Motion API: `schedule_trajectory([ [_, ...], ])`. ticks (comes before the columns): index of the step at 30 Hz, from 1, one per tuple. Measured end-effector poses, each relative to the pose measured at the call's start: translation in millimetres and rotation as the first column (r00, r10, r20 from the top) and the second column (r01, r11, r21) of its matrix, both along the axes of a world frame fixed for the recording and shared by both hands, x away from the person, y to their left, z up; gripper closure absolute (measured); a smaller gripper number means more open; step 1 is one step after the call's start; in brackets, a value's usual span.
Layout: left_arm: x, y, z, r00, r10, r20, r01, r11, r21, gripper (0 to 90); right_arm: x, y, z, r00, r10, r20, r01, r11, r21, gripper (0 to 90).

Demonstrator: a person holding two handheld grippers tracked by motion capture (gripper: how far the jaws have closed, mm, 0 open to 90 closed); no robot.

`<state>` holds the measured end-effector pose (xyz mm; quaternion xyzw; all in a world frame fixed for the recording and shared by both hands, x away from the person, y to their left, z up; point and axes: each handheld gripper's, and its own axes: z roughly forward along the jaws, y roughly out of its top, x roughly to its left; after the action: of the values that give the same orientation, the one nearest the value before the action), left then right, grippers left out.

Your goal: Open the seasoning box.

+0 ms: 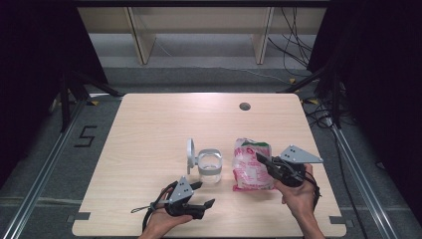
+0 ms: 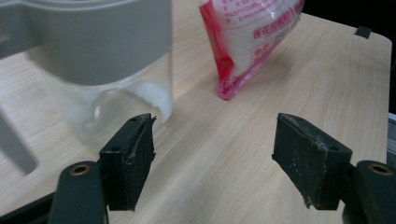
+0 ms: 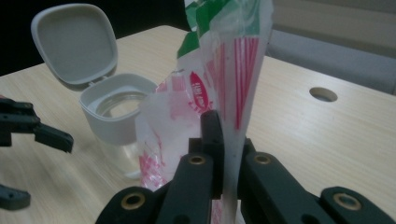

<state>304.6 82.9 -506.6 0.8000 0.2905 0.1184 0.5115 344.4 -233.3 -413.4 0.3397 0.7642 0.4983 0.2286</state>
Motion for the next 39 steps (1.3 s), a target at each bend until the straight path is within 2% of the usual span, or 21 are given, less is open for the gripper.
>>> schedule_trajectory([
  [1, 1.6, -4.2, -0.7, 0.9999, -0.013, 0.003, 0.013, 0.9999, 0.002, 28.4, -3.5, 2.9, 2.8, 0.9993, -0.025, -0.028, 0.026, 0.9996, 0.015, 90.0],
  [3, 3.8, -13.3, -1.0, 0.9999, -0.011, 0.001, 0.011, 0.9999, 0.006, 29.0, -2.0, 4.6, 8.2, 1.0000, -0.008, -0.001, 0.008, 1.0000, -0.004, 90.0],
  [5, 5.9, -22.1, -0.5, 0.9996, -0.026, 0.006, 0.026, 0.9996, 0.013, 30.1, -5.2, 9.2, 12.9, 0.9997, -0.023, 0.002, 0.023, 0.9997, -0.009, 90.0],
  [7, 6.9, -31.0, 0.5, 0.9994, -0.031, 0.015, 0.031, 0.9995, 0.005, 30.5, -3.0, 8.3, 17.5, 0.9991, 0.008, 0.042, -0.005, 0.9987, -0.050, 90.0],
  [8, 7.4, -33.3, 2.1, 0.9992, -0.035, 0.018, 0.034, 0.9992, 0.021, 31.6, -3.9, 9.6, 18.7, 0.9994, -0.006, 0.033, 0.007, 0.9996, -0.028, 90.0],
  [11, 11.5, -42.6, 4.9, 0.9986, -0.042, 0.032, 0.042, 0.9991, 0.004, 33.2, -3.8, 7.3, 25.3, 0.9985, -0.001, 0.054, 0.001, 0.9999, -0.013, 90.0],
  [12, 12.5, -45.9, 5.0, 0.9990, -0.030, 0.034, 0.030, 0.9995, 0.007, 33.7, -5.8, 8.0, 27.3, 0.9995, -0.002, 0.033, 0.001, 0.9999, 0.014, 90.0],
  [14, 15.3, -53.6, 3.9, 0.9989, -0.034, 0.033, 0.034, 0.9994, -0.009, 34.0, -6.1, 7.3, 31.5, 0.9988, 0.006, 0.048, -0.008, 0.9993, 0.036, 90.0],
  [16, 17.0, -61.8, 3.0, 0.9974, -0.048, 0.054, 0.047, 0.9988, 0.011, 34.3, -10.0, 8.1, 36.5, 0.9990, 0.008, 0.044, -0.009, 0.9995, 0.031, 90.0],
  [19, 20.6, -70.9, 1.8, 0.9974, -0.048, 0.053, 0.047, 0.9988, 0.014, 34.3, -10.6, 9.5, 41.8, 0.9977, 0.021, 0.064, -0.024, 0.9988, 0.042, 90.0],
  [24, 24.8, -83.7, 2.6, 0.9965, -0.022, 0.081, 0.020, 0.9995, 0.025, 35.1, -14.3, 12.8, 49.9, 0.9959, 0.044, 0.079, -0.048, 0.9971, 0.058, 90.0],
  [25, 26.7, -86.1, 2.7, 0.9968, -0.024, 0.076, 0.021, 0.9991, 0.036, 35.5, -12.7, 12.3, 51.3, 0.9914, 0.040, 0.125, -0.045, 0.9982, 0.040, 90.0],
  [26, 26.3, -89.3, 2.2, 0.9973, -0.017, 0.071, 0.015, 0.9997, 0.020, 35.7, -15.4, 14.4, 52.7, 0.9963, 0.046, 0.073, -0.051, 0.9964, 0.069, 90.0],
  [28, 27.0, -96.5, 1.2, 0.9958, -0.023, 0.089, 0.020, 0.9992, 0.034, 36.1, -15.9, 15.4, 54.2, 0.9948, 0.048, 0.089, -0.055, 0.9956, 0.077, 90.0],
  [29, 27.8, -97.2, 1.4, 0.9941, -0.029, 0.105, 0.023, 0.9981, 0.058, 38.2, -16.3, 17.0, 54.8, 0.9947, 0.056, 0.086, -0.063, 0.9949, 0.078, 90.0],
  [31, 27.9, -99.8, 1.2, 0.9932, -0.022, 0.115, 0.017, 0.9989, 0.044, 43.6, -16.0, 18.1, 55.7, 0.9932, 0.061, 0.099, -0.068, 0.9954, 0.068, 90.0],
  [33, 27.1, -101.9, 1.7, 0.9894, -0.045, 0.138, 0.039, 0.9982, 0.044, 51.5, -16.0, 20.7, 55.8, 0.9936, 0.071, 0.088, -0.078, 0.9942, 0.074, 90.0],
  [35, 26.9, -102.5, 1.4, 0.9846, -0.047, 0.169, 0.033, 0.9960, 0.083, 56.0, -16.0, 23.6, 55.5, 0.9944, 0.070, 0.079, -0.076, 0.9941, 0.078, 90.0],
  [37, 26.9, -102.8, 0.2, 0.9845, -0.026, 0.173, 0.013, 0.9970, 0.076, 61.1, -12.9, 25.3, 56.0, 0.9916, 0.076, 0.105, -0.082, 0.9952, 0.054, 90.0],
  [38, 27.9, -102.0, 0.1, 0.9845, -0.019, 0.175, 0.008, 0.9978, 0.066, 63.1, -12.0, 26.7, 56.1, 0.9928, 0.079, 0.090, -0.084, 0.9946, 0.061, 90.0],
  [39, 28.9, -101.6, -1.6, 0.9857, -0.005, 0.168, 0.001, 0.9996, 0.028, 64.9, -9.8, 27.2, 56.4, 0.9914, 0.075, 0.107, -0.081, 0.9952, 0.054, 90.0],
])
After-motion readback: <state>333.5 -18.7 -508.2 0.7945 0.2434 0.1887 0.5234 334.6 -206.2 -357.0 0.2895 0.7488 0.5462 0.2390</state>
